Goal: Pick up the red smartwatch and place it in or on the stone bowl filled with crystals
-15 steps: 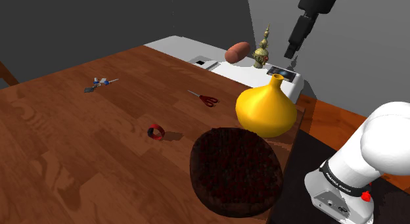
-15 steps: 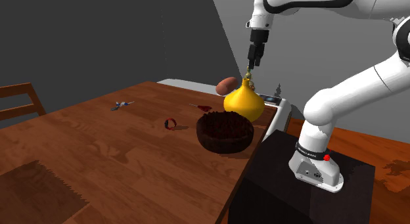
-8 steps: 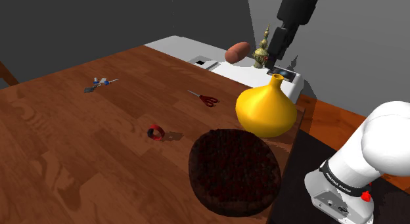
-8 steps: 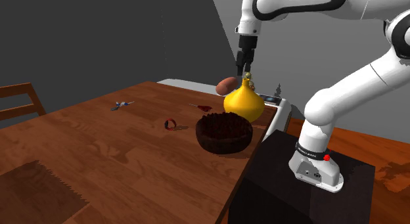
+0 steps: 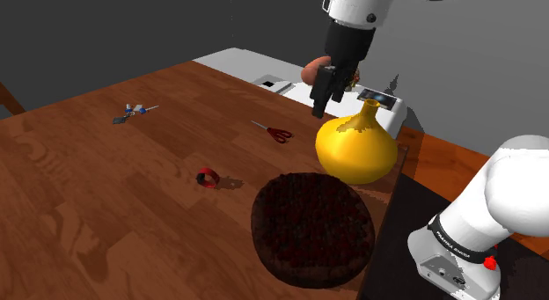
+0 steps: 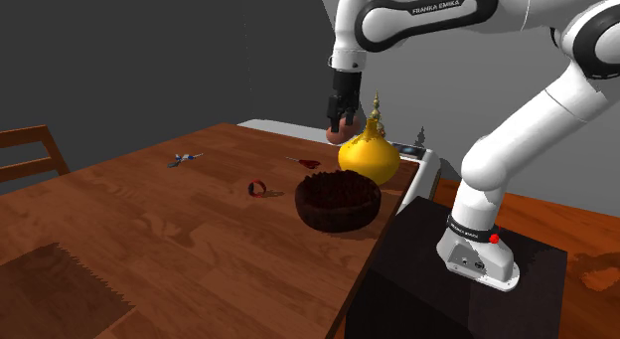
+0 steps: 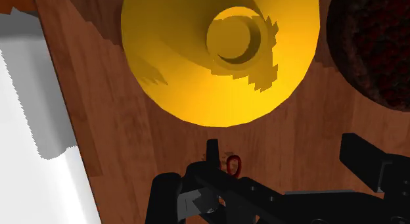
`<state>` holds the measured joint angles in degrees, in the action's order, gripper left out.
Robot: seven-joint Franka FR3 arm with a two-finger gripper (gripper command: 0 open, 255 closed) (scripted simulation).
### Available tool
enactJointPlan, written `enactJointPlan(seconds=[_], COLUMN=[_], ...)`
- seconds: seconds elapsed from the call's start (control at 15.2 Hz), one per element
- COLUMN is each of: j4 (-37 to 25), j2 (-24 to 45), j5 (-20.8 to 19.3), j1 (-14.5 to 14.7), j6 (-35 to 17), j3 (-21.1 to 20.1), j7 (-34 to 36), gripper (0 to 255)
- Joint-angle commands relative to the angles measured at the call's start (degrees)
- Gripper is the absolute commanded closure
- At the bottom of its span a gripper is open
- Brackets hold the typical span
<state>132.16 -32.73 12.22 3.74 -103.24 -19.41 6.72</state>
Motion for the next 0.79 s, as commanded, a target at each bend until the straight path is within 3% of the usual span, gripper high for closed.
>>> enactJointPlan(seconds=[0.0, 0.4, 0.73], j4=[-1.5, -6.9, -13.4], j2=[3.3, 13.9, 24.7], j5=[0.3, -1.5, -6.7], j1=[0.2, 0.1, 0.0], j6=[-2.1, -7.8, -11.5], j3=[-2.7, -10.3, -16.2], j7=[2.8, 11.3, 19.8], gripper=[0, 0, 0])
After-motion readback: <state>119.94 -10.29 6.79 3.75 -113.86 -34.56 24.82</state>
